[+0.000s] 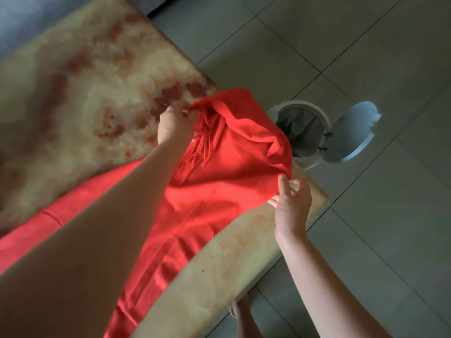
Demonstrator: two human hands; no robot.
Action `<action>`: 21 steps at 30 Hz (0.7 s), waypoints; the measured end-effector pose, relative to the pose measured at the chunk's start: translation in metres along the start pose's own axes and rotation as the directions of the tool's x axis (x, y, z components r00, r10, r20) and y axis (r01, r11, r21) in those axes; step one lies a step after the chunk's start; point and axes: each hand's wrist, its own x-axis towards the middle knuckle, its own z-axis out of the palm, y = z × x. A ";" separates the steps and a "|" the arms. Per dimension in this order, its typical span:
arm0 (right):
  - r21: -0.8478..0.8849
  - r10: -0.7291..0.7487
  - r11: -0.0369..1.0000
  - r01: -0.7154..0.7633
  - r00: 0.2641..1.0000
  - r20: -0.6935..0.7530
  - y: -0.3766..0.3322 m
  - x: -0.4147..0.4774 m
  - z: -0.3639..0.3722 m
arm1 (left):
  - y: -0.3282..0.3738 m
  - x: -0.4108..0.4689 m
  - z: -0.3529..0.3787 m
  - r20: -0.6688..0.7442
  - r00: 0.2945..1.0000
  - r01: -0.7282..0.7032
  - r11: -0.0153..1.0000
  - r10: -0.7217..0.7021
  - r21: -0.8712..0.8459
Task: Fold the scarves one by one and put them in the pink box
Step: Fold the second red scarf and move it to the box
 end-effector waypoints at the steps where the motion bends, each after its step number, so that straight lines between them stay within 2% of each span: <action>1: -0.015 0.004 1.000 -0.004 1.000 0.012 0.002 -0.002 0.000 | 0.009 0.004 0.003 -0.005 1.000 -0.011 1.000 0.011 0.005; 9: -0.054 0.036 0.998 -0.030 0.993 0.109 0.018 -0.012 -0.007 | 0.088 0.035 0.032 -0.017 0.966 -0.259 0.953 0.260 -0.156; 13: -0.042 0.048 0.998 -0.042 0.990 0.135 0.018 -0.012 -0.009 | 0.108 0.034 0.050 0.227 0.890 -0.381 0.918 0.395 -0.107; 15: -0.039 0.056 0.998 -0.051 0.990 0.127 0.016 -0.011 -0.009 | 0.098 0.035 0.058 0.255 0.891 -0.372 0.926 0.375 -0.063; 17: -0.039 0.063 0.997 -0.059 0.992 0.113 0.015 -0.008 -0.009 | 0.080 0.031 0.056 0.210 0.938 -0.271 0.961 0.275 -0.051; 21: -0.053 0.079 0.996 -0.075 0.993 0.090 0.017 -0.005 -0.006 | 0.015 0.018 0.037 0.153 0.981 -0.153 0.965 0.122 0.213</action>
